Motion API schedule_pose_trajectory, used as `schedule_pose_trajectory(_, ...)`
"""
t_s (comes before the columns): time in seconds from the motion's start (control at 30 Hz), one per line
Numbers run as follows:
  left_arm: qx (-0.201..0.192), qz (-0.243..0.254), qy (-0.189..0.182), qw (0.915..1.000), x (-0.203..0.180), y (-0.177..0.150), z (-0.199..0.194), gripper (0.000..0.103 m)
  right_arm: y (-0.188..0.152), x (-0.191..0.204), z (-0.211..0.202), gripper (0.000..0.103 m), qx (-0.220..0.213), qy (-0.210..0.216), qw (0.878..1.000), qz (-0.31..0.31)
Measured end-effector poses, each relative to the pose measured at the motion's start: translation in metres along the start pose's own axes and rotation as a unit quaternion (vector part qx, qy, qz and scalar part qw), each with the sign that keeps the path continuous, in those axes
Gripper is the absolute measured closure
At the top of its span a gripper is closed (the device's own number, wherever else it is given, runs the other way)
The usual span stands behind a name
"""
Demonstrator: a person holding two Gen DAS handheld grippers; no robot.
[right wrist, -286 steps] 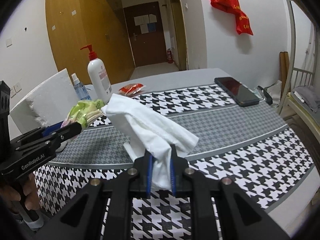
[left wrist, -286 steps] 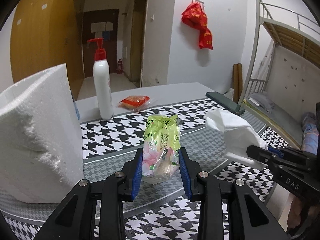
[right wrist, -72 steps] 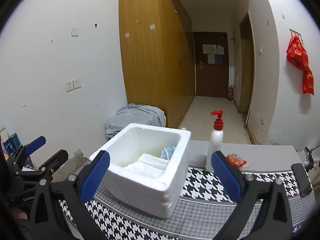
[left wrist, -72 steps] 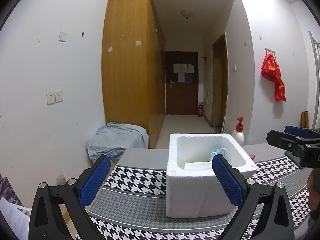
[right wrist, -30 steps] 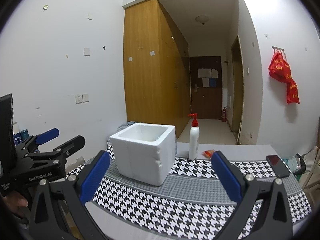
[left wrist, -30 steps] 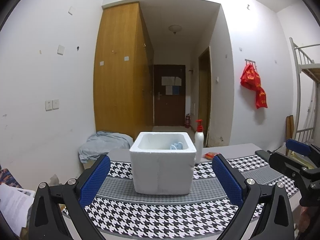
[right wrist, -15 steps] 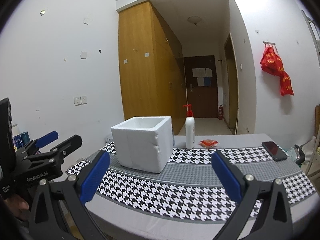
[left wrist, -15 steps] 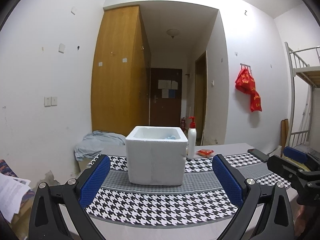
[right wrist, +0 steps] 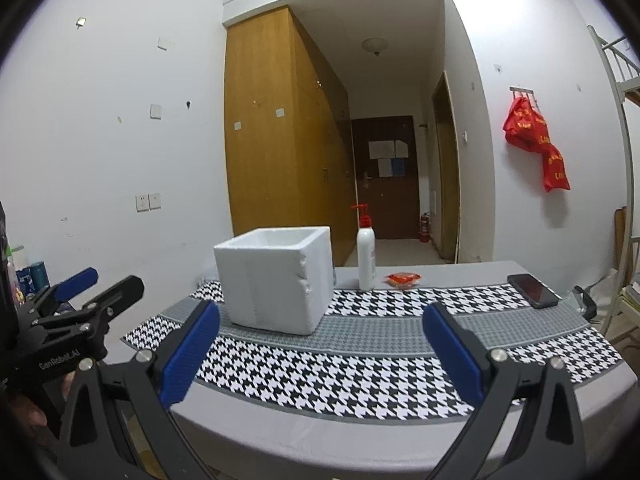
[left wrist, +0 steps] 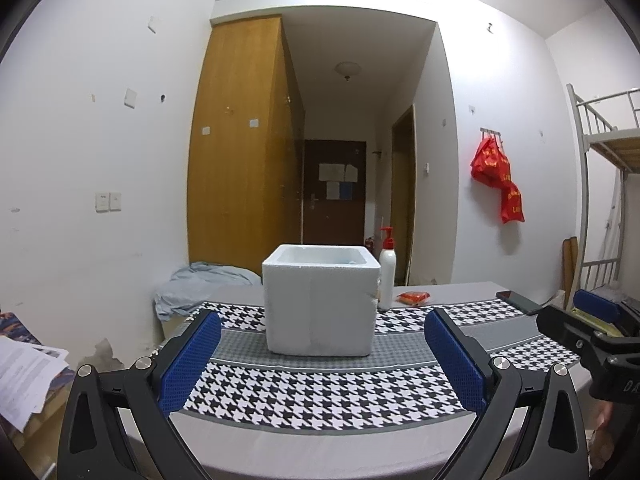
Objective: Organize soft objects
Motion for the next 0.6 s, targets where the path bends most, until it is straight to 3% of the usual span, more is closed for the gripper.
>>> schedule_pose_trajectory(0.6, 0.008, 0.023, -0.015, 0.9996, -0.008, -0.024, -0.024, 0.001, -0.025, 0.002, -0.023, 0.0, 0.017, -0.014, 1.0, 0.001)
Point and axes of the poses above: each gripper's, at about its wrist camera, not at the fingertips, and z roughly the way its jaws point, x to its left, y to its top, the point moved 10 cm from there along z, roughly the way its jaws point, and after that the axes turned 8 degrees about -x, right-handed, at the moved point
